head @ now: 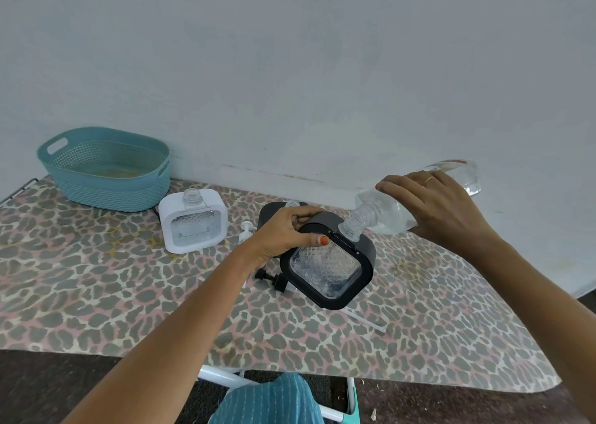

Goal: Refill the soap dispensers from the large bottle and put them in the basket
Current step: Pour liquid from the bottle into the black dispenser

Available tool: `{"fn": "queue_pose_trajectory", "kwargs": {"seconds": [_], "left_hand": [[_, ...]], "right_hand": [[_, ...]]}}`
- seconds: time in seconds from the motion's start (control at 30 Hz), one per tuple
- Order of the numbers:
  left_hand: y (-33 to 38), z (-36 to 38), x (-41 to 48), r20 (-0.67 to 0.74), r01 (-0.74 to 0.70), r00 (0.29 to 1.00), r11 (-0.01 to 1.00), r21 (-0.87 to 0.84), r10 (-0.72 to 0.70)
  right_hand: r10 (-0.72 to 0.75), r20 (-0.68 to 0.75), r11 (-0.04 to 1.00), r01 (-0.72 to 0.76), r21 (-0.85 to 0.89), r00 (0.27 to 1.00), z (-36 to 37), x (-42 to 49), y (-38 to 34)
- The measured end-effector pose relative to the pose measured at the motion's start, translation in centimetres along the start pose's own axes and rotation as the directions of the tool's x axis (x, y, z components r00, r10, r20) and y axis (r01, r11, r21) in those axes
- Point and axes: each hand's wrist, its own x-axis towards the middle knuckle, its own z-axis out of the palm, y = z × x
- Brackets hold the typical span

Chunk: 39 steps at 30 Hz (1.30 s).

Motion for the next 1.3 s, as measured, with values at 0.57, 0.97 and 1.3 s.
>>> {"fn": "queue_pose_trajectory", "kwargs": {"seconds": [0.57,0.97,1.3], "left_hand": [[0.3,0.17,-0.04,0.0,0.007,1.0,1.0,0.017,-0.007],[0.48,0.34,-0.02,-0.017,0.026,1.0,1.0,0.013,-0.025],[0.27,0.37,0.11,-0.008,0.021,1.0,1.0,0.017,-0.02]], "right_hand": [[-0.004,0.013,1.0,0.004,-0.004,1.0,-0.2,-0.03,0.2],[0.006,0.019,1.0,-0.006,-0.001,1.0,-0.03,-0.24,0.22],[0.003,0.038,1.0,-0.002,-0.015,0.999,-0.03,-0.38,0.4]]}}
